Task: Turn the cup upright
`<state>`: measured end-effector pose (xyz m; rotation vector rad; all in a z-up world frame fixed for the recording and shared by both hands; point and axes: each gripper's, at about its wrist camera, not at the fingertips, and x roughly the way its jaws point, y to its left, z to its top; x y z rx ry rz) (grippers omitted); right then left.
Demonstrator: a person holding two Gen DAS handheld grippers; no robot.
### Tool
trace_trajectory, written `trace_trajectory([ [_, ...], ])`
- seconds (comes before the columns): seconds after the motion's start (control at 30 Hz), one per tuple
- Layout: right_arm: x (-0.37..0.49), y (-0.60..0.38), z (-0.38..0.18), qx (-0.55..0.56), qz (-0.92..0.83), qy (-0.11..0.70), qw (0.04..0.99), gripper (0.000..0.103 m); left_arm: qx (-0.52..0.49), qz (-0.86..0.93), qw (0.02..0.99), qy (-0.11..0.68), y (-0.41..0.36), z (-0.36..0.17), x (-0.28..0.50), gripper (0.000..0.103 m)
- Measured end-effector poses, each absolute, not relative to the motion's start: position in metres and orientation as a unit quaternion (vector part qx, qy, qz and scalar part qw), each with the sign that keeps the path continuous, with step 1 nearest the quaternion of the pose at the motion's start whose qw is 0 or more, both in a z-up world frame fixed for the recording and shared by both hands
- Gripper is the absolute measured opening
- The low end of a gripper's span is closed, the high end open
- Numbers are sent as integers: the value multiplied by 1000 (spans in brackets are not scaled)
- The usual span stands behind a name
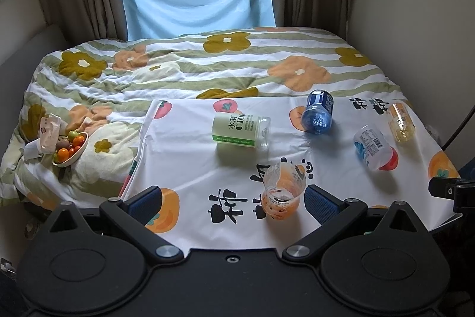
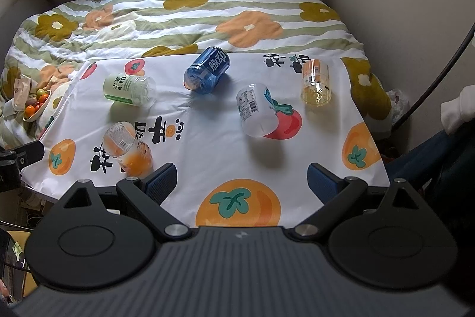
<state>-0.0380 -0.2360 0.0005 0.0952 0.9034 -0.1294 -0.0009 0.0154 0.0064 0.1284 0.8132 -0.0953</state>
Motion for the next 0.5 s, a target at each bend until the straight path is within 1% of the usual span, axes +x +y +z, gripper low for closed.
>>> trace_trajectory([
  [0.5,-39,-235,1,46,-62,436,897,103,73,-46,919,385,14,6,-5,103],
])
